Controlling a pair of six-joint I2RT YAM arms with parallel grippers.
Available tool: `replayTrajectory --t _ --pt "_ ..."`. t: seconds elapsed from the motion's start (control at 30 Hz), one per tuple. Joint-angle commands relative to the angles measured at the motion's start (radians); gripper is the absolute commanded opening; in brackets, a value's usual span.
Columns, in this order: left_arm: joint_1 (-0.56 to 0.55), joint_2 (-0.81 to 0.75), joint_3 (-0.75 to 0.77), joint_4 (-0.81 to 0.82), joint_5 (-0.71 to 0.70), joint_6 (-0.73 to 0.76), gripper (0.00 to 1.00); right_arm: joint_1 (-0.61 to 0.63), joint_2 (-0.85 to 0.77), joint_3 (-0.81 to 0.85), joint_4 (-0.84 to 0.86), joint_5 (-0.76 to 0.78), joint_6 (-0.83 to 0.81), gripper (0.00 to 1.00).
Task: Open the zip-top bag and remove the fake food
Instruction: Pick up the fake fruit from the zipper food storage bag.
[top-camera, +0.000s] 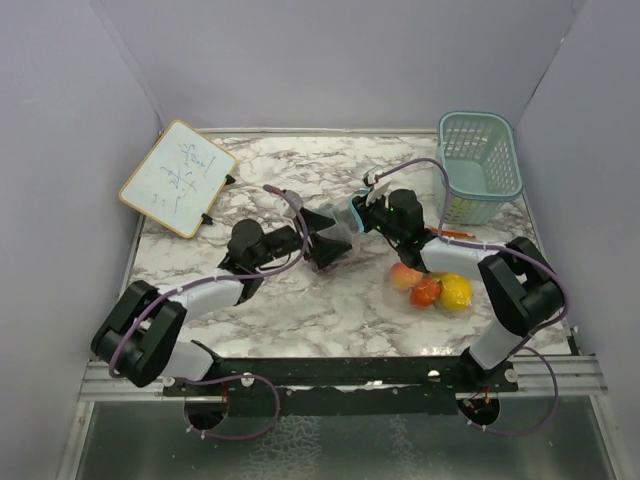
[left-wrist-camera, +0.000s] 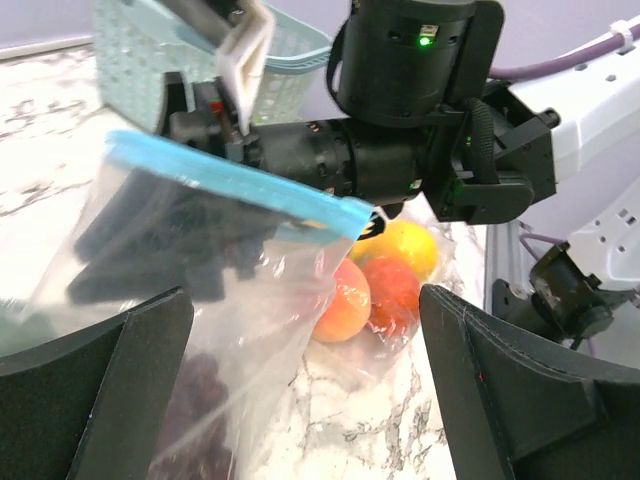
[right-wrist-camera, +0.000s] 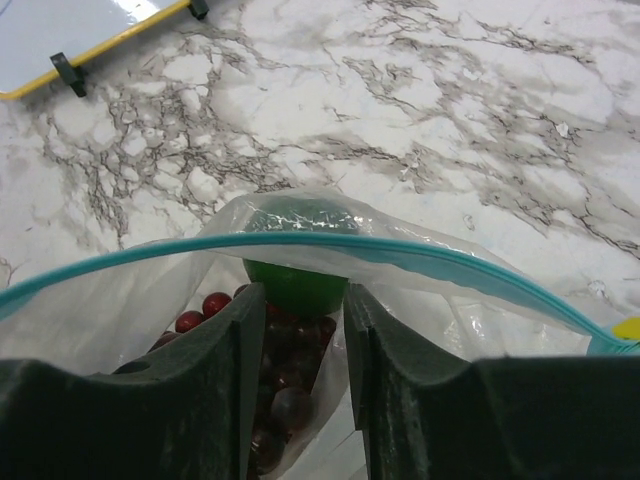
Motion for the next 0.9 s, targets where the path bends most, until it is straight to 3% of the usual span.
replayTrajectory --t 0.0,0.13,0.3,0.67,0.77,0.87 --pt "0.027 -0.124 -0.113 -0.001 -0.209 0.019 0.99 -0.004 0.013 0.004 -0.028 0.029 -0.038 0.39" --pt "0.098 -0.193 -0.194 -0.063 -0.371 -0.037 0.99 -0.012 -0.003 0.008 -0.043 0.029 -0.052 0.39" --pt "0.236 -0.11 -0.232 -0.076 -0.413 -0.186 0.96 -0.013 -0.054 -0.012 -0.074 0.05 -0.075 0.4" --pt "0.241 0.144 -0.109 -0.157 -0.416 -0.267 0.95 -0.014 -0.239 -0.151 -0.095 0.113 -0.067 0.41" --pt "0.237 0.204 -0.111 -0.108 -0.397 -0.286 0.9 -0.013 -0.268 -0.163 -0.109 0.113 -0.066 0.41" --pt "0.232 0.269 -0.119 -0.011 -0.348 -0.338 0.79 -0.014 -0.283 -0.168 -0.121 0.118 -0.066 0.41"
